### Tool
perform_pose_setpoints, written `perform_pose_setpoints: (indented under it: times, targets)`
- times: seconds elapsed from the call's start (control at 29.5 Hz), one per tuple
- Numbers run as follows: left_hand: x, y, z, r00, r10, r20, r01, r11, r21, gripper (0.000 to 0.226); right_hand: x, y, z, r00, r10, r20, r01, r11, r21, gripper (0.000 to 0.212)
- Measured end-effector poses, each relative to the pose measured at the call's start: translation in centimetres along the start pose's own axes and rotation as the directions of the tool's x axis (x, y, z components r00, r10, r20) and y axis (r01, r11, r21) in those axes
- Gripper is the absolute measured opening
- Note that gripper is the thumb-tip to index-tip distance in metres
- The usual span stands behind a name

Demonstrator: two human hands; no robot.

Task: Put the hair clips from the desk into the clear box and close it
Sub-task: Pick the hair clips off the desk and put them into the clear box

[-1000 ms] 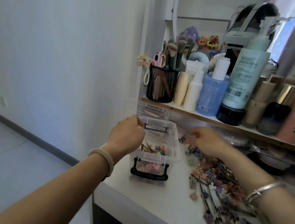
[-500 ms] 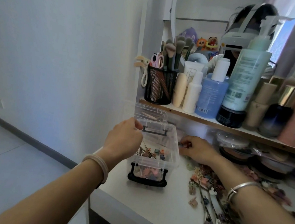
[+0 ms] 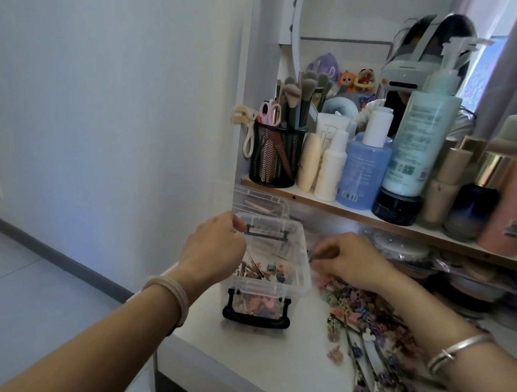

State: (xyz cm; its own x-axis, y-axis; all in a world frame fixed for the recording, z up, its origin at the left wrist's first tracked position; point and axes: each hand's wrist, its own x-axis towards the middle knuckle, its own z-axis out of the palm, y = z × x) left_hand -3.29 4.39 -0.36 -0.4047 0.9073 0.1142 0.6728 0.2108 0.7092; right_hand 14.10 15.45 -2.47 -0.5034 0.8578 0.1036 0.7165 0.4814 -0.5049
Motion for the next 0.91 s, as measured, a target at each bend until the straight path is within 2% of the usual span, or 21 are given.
perform_pose_setpoints:
  times: [0.07,0.14,0.2,0.27,0.3,0.41,0.44,0.51,0.58,0.61,0.68,0.74,0.91]
  targets:
    - [0.0,0.0,0.0,1.000,0.002,-0.002,-0.002,1.000,0.004,0.036,-0.4,-1.5,-1.0,0.994,-0.041,-0.102,0.062,0.975,0.212,0.010]
    - [-0.1,0.0,0.0,1.000,0.000,-0.006,0.000,1.000,0.006,0.036,-0.7,-3.0,-2.0,0.990,-0.095,-0.102,0.125,0.928,0.351,0.014]
    - [0.0,0.1,0.0,1.000,-0.002,-0.008,0.002,1.000,0.006,0.036,-1.1,-4.0,-2.5,0.991,-0.133,0.013,0.120,0.925,0.361,0.012]
    - [-0.1,0.1,0.0,1.000,-0.005,-0.009,0.005,1.000,0.003,0.036,-1.6,-4.4,-2.7,0.983,-0.142,0.115,0.102,0.949,0.298,0.009]
    - [-0.1,0.2,0.0,1.000,-0.007,-0.007,0.007,1.000,0.000,0.036,-1.7,-4.3,-2.7,0.981,-0.138,0.139,0.094,0.954,0.286,0.016]
    - [-0.2,0.2,0.0,1.000,-0.007,-0.008,0.007,1.000,-0.008,0.036,-1.5,-3.5,-2.5,0.998,-0.030,0.057,0.008,0.934,0.358,0.035]
    - [-0.2,0.2,0.1,1.000,-0.008,-0.007,0.008,1.000,-0.011,0.036,-1.3,-2.9,-2.2,0.999,0.028,0.032,-0.037,0.941,0.338,0.038]
    - [-0.1,0.3,0.2,1.000,-0.008,-0.006,0.008,1.000,-0.014,0.036,-0.7,-1.3,-0.9,0.992,0.115,0.045,-0.118,0.990,0.082,0.044]
    - [0.0,0.4,0.3,1.000,-0.002,-0.002,0.002,1.000,-0.017,0.036,0.0,0.8,0.2,0.975,0.208,0.080,-0.191,0.965,-0.180,0.054]
    - [0.0,0.4,0.4,1.000,0.000,0.000,0.000,1.000,-0.018,0.036,0.1,1.6,0.6,0.964,0.254,0.076,-0.230,0.944,-0.237,0.061]
    - [0.1,0.4,0.5,1.000,0.001,0.006,-0.001,1.000,-0.021,0.035,0.4,2.8,0.9,0.947,0.318,0.050,-0.299,0.926,-0.228,0.071]
    - [0.1,0.4,0.6,1.000,0.003,0.011,-0.002,1.000,-0.025,0.035,0.9,3.6,1.0,0.942,0.333,0.033,-0.321,0.928,-0.189,0.073]
    - [0.3,0.4,0.6,1.000,0.005,0.016,-0.005,0.999,-0.041,0.034,1.7,3.5,1.2,0.955,0.293,0.041,-0.274,0.928,-0.251,0.057]
